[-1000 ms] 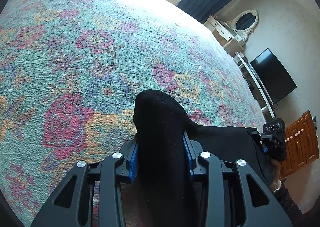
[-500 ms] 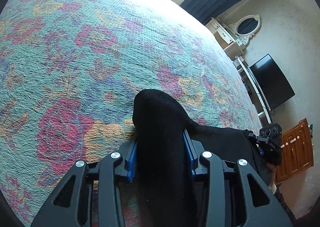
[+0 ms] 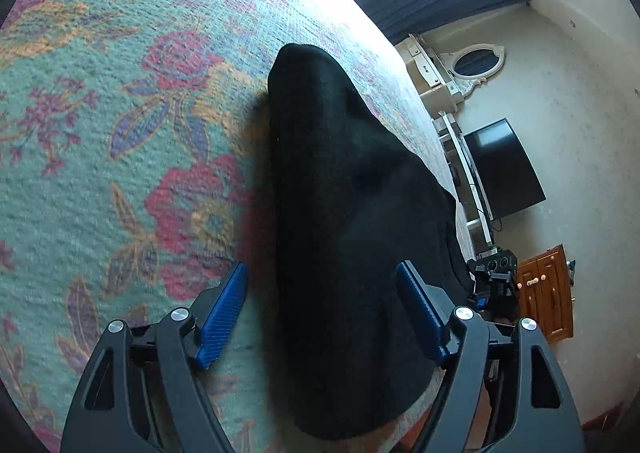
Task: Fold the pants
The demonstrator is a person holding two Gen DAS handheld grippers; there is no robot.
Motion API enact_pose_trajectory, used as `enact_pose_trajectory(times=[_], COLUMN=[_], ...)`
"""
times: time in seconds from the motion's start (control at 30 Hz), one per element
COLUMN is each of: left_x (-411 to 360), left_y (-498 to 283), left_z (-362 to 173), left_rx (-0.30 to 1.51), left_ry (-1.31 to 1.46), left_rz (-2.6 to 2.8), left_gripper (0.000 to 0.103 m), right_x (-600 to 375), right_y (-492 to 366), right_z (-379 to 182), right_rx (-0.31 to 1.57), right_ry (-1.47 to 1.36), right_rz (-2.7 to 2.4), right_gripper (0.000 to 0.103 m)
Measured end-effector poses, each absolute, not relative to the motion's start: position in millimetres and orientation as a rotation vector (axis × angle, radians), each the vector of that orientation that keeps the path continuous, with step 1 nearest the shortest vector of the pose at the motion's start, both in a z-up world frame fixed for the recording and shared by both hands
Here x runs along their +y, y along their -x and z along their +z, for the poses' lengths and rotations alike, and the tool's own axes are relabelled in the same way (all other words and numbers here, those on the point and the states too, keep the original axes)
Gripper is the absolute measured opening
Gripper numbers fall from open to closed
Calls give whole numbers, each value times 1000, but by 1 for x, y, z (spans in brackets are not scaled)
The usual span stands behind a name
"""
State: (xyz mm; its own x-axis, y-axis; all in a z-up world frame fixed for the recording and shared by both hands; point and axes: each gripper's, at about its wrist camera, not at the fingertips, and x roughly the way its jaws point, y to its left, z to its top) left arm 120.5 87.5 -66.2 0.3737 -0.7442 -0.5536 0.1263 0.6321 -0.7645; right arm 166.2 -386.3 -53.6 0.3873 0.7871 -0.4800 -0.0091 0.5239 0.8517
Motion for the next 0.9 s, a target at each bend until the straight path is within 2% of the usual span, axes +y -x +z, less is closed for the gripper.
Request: enact_pose_trajectory(times=[0.2,0.23,0.27,0.3,0.33,0.4,0.57,0.9], left_x=[84,83,81,79,80,82,84,84], left_y=[-109,-110,-109,-109,-107,-106,-102,-94], left_z=[-66,-66,-66,-68,-68,-67,-58,-54], left_rx=[1058,1062,1072,1084,1078,1072,1081,1084], left_ry=[702,707,704,706,712,708,671,633], left_rz=[-589,-583,-569,-554,-533,-511,-479,-467], left_gripper=[76,74,60,53,52,43,35,35], right_x=[-368,-363,-358,-353,-352,-355,-363,-378], right_y=[-140,-141,-141,-142,-142,-140,-132,-119], right_z=[-52,-51,-50,-52,-55,-59,-50,-60], right_rx=[1073,1081,1081,1093,1100,1101,1093,1115], right_ry=[-893,-879,-863,-851,-848,-877,-884,-917], right_rz=[648,649,637,632,624,622,637,637], right_gripper=[80,73,62,40,35,31,29,29])
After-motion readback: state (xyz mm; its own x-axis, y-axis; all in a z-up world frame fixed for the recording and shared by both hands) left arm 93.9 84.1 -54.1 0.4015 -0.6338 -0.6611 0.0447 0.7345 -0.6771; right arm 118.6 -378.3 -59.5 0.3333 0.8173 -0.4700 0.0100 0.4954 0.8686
